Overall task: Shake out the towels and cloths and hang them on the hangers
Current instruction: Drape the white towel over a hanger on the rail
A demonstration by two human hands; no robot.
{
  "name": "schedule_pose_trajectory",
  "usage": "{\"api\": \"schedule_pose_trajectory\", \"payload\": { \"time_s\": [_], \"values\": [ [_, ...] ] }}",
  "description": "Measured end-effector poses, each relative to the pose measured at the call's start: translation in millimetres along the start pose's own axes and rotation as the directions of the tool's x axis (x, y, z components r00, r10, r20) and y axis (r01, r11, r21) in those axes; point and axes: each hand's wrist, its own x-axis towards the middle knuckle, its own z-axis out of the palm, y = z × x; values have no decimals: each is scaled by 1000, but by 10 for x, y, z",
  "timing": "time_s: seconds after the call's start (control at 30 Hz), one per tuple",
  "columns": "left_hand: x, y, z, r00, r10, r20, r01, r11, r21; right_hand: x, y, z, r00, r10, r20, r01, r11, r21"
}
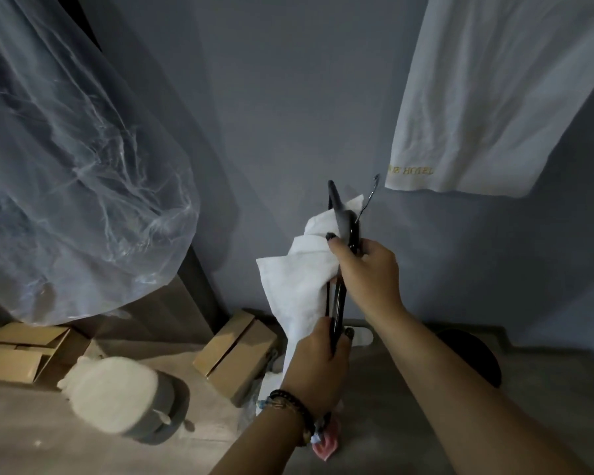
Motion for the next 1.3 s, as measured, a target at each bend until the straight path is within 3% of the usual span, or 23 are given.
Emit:
{"api": "schedule_pose_trajectory", "payload": {
  "time_s": [0.07, 0.17, 0.27, 0.4, 0.57, 0.67, 0.8, 0.93, 1.07, 1.3],
  "values": [
    [3, -51, -23, 990, 3, -138, -5, 1000, -10, -9, 32, -108, 999, -24, 29, 25, 999, -47],
    [76, -175, -182, 961, -74, -266, 55, 995, -78, 89, 196, -277, 997, 77, 0, -77, 997, -5],
    [92, -258, -273, 977, -62, -202, 49, 997, -67, 121, 364, -393, 976, 185, -116, -177, 981, 78],
    [69, -267, -250, 989, -14, -147, 22, 998, 52, 42, 384, -442, 979, 183, -88, -176, 981, 80],
    [198, -412, -281, 981, -132, -143, 156, 973, 170, -57, 188, -461, 999, 17, -52, -16, 999, 27],
    [306, -606, -265, 960, -271, -74, 276, 959, 61, -115, -30, -533, 997, -81, -13, 81, 996, 34],
    [409, -780, -360, 935, -333, -123, 335, 942, -8, -188, -227, -787, 986, -162, 25, 159, 981, 114],
    [645, -621, -586, 944, -274, -185, 275, 961, -20, -245, -87, -1113, 994, -98, -56, 105, 984, 146],
    [852, -313, -896, 962, -87, -258, 109, 991, 71, -288, 315, -1305, 990, 81, -118, -54, 975, 217],
    [889, 175, -1123, 962, 154, -227, -121, 981, 155, -323, 1103, -1196, 940, 295, -171, -235, 923, 305]
  ]
}}
